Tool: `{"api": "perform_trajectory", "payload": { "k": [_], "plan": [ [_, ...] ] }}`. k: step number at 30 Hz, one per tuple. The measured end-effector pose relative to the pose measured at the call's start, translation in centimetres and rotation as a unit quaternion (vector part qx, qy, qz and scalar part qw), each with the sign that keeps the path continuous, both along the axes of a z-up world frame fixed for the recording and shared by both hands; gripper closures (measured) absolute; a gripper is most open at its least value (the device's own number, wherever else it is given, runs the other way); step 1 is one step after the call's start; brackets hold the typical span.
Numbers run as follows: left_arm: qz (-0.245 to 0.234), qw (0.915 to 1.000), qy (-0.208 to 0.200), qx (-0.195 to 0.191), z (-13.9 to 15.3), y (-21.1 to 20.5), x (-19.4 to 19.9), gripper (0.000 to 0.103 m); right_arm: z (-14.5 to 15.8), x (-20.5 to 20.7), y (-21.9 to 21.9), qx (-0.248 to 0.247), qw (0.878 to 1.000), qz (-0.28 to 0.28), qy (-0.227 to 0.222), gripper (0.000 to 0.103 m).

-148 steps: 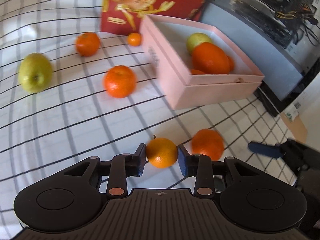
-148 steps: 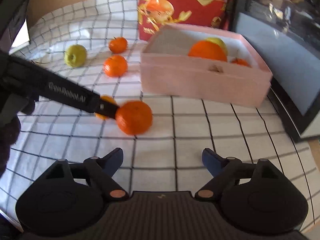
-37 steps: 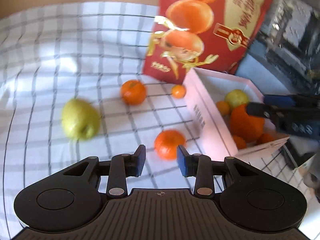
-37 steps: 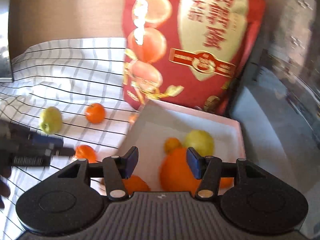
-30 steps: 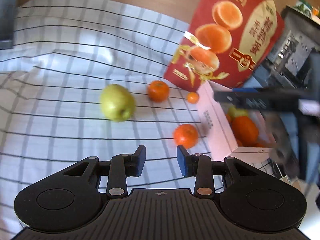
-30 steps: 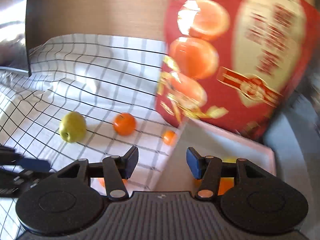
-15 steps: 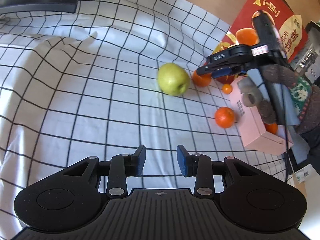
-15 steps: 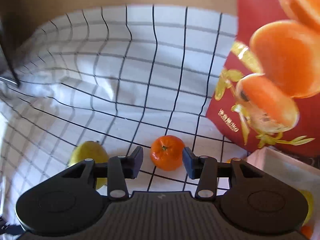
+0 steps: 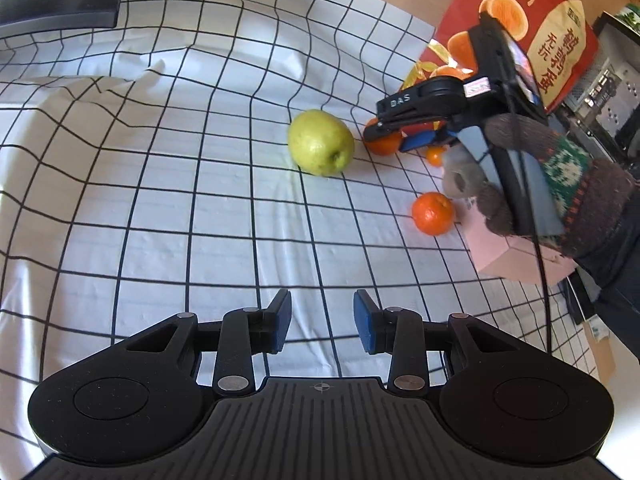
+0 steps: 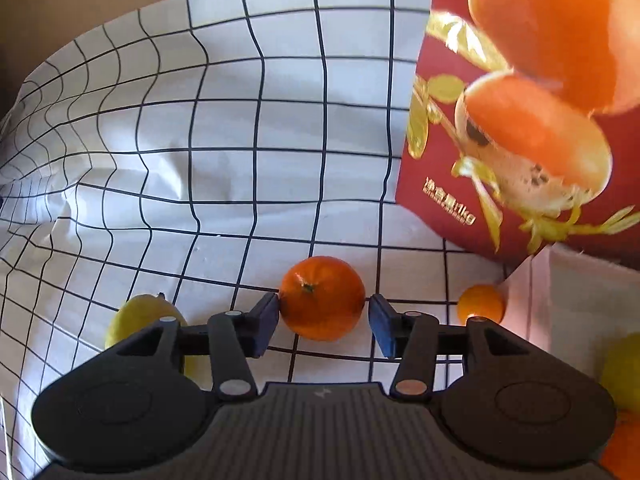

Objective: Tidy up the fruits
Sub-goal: 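Close the right gripper on another mandarin on the cloth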

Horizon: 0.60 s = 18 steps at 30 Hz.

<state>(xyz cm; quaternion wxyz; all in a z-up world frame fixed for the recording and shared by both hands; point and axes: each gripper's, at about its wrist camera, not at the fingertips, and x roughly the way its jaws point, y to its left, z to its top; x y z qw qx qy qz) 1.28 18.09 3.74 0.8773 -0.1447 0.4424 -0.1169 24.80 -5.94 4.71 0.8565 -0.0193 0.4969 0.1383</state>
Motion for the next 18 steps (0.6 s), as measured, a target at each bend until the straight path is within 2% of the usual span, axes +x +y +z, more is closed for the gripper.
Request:
{"api": "perform_trajectory", "payload": {
  "k": [4,7,9,13,18],
  "plan": [
    [0.007,1.0,0.002,-0.001,0.0,0.4,-0.5,0.065,-0.8,0.3,0.6,-0.01,1.0,-0.005,0.004,0.056],
    [0.016,0.9999,0.004,-0.001,-0.2,1.0,-0.7,0.065,-0.3,-0.6,1.1,-0.03,0.999,0.02,-0.009,0.057],
    [0.024,0.9997,0.005,-0.003,-0.3,1.3,-0.7,0.065,0.4,-1.7,1.2,-0.02,0.999,0.023,-0.012,0.057],
    [0.037,0.9993,0.007,-0.003,-0.4,1.3,-0.2,0.065,3.0,-5.3,0.5,0.02,0.999,0.034,-0.026,0.057],
    [0.053,0.9986,0.005,-0.001,-0.2,1.2,1.4,0.065,5.9,-11.9,-0.3,0.028,0.996,0.067,-0.057,0.057]
  ]
}}
